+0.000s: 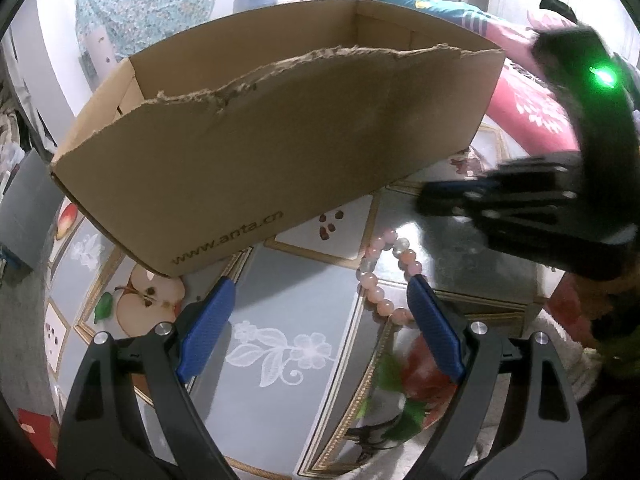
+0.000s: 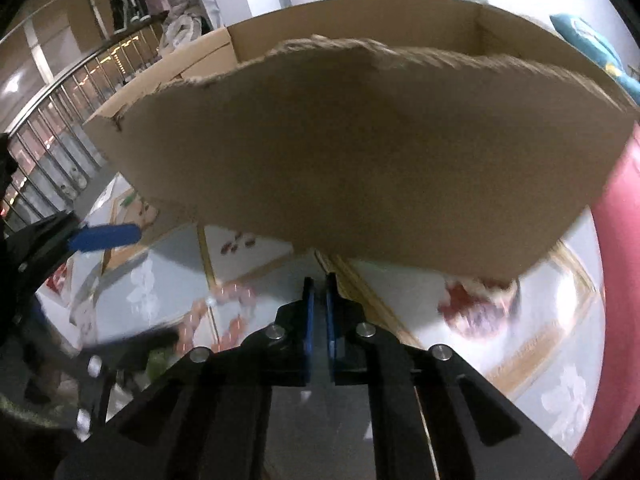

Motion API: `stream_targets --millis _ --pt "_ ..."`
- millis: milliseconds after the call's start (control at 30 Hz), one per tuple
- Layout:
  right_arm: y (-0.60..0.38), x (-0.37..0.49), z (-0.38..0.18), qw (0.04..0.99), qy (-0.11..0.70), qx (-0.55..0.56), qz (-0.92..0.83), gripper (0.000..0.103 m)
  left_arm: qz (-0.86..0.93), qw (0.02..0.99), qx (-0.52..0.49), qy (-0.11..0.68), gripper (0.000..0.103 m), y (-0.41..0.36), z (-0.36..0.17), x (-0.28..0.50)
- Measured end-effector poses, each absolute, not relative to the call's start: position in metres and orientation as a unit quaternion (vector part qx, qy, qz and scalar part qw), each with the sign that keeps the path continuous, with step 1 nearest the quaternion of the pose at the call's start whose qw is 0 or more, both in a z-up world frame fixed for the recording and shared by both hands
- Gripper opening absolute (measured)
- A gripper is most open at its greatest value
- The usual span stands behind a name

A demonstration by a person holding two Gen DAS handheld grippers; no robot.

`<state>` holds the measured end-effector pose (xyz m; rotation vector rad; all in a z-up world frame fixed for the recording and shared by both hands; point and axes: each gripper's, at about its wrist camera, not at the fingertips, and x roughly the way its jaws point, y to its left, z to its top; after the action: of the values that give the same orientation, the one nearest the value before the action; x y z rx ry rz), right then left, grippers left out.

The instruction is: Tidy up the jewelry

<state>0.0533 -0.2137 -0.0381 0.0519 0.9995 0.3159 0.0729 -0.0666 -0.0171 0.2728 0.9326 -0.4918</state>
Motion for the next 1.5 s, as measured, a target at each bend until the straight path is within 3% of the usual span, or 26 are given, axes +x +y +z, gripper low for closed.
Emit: stream_targets --millis 200,467,533,600,767,1133,1500 --pt "-0.233 0.032 -0.039 0.857 0.490 0.064 0.143 0.005 -0.237 0.854 0.120 0.448 0.084 -0.067 -0.019 0.080" --pt "-0.277 0.029 -0.023 0.868 0.445 0.175 0.132 0.007 -0.238 0.854 0.128 0.445 0.084 -0.069 -0.019 0.079" --pt "-0.281 0.031 -0.026 0.867 0.451 0.175 0.117 0.012 -0.233 0.853 0.125 0.449 0.084 -0.067 -0.022 0.081" --pt "-0.285 0.032 -0.030 0.865 0.457 0.180 0.103 0.028 -0.229 0.854 0.120 0.452 0.084 -0.066 -0.022 0.083" --pt "-0.291 0.029 -0.036 0.855 0.465 0.207 0.097 0.048 -0.218 0.859 0.112 0.449 0.084 -0.059 -0.020 0.087" --pt "-0.294 0.034 -0.042 0.846 0.459 0.248 0.114 0.070 -0.171 0.858 0.013 0.484 0.084 -0.011 -0.031 0.115" --pt "-0.289 0.037 -0.041 0.843 0.453 0.259 0.127 0.088 -0.136 0.872 -0.006 0.470 0.095 0.014 -0.032 0.119"
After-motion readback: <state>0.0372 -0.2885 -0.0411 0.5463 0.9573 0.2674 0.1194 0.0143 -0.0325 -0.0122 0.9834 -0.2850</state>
